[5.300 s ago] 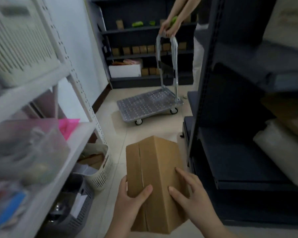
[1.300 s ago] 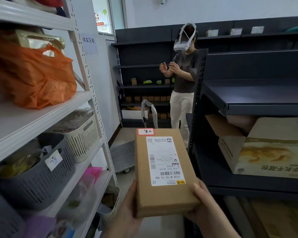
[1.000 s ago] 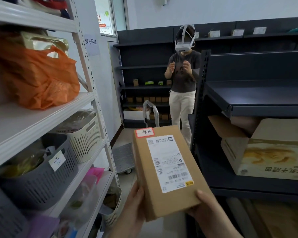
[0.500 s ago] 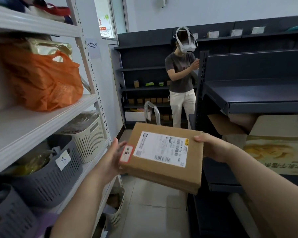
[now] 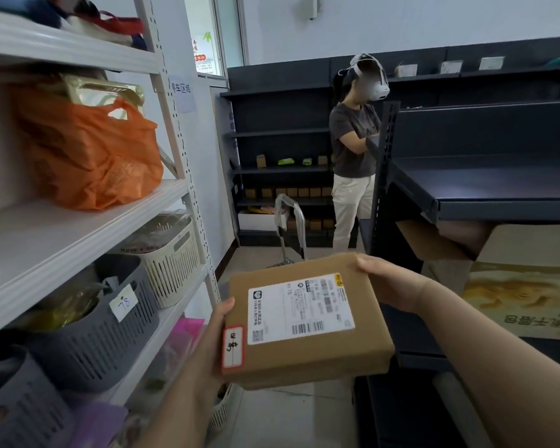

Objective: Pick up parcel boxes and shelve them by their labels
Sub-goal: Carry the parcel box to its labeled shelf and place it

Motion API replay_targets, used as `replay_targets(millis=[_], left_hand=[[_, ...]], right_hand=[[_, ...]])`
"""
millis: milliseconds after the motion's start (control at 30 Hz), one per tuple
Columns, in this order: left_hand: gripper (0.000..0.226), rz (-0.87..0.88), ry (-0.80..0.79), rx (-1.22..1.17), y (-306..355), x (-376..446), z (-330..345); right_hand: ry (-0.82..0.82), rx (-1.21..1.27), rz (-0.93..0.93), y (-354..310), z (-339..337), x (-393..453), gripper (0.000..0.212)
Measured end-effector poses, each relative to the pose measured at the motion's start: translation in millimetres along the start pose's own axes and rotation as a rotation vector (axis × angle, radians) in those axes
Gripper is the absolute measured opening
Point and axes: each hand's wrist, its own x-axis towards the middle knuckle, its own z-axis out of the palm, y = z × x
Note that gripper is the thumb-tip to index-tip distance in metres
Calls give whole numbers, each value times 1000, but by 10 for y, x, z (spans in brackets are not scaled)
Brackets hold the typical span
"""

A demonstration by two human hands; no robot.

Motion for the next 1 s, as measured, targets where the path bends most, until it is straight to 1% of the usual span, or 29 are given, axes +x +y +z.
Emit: replay_targets(millis=[33,100,133,167,233,300,333,367,400,433,500,533,567,633,700,767,833,900,1000], left_hand=[[43,-1,6,-55,-17,6,32],[45,29,-4,-205,-40,13,119],[47,43,-17,-285,-52,18,169],[49,50,-27,-343,-64,26,218],[52,58,-2,-390,-108,31,321],[59,48,78,-395,-174,36,446],[65,53,116,-390,-207,21,502],[70,51,146,-390,-229,-15,561],[69,59,159,-395,-266,-31,599],[61,78,165,-401,-310,-40,620],[46,138,160,-417,-374,-95,632],[45,162,150,-401,-396,-114,619],[48,182,141,-364,-415,-124,607],[58,227,149,-210,-434,-159,545],[68,268,118,-79,-399,-170,463],[69,305,93,-33,-348,-155,359],[68,280,74,-16,-289,-141,290],[62,249,34,-42,-272,-120,269],[58,214,-41,-72,-278,-166,299]], right_hand=[[61,58,-22,50,19,-11,98],[203,239,-7,191,74,-50,111],[271,324,14,277,129,-72,113],[315,392,37,355,218,-101,109],[326,487,80,494,489,-125,104],[261,523,88,568,777,-125,111],[241,548,78,572,909,-121,105],[245,581,66,562,1025,-121,90],[264,619,54,548,1113,-120,76],[291,639,37,534,1168,-122,68],[332,623,-6,514,1210,-137,66],[358,613,-26,519,1204,-141,66],[382,606,-32,527,1187,-142,68],[414,602,-18,544,1143,-151,75],[411,579,-4,532,1075,-164,81],[387,537,33,525,1015,-178,82],[361,500,74,544,958,-196,82],[341,471,107,566,936,-215,83],[333,429,120,587,941,-240,75]])
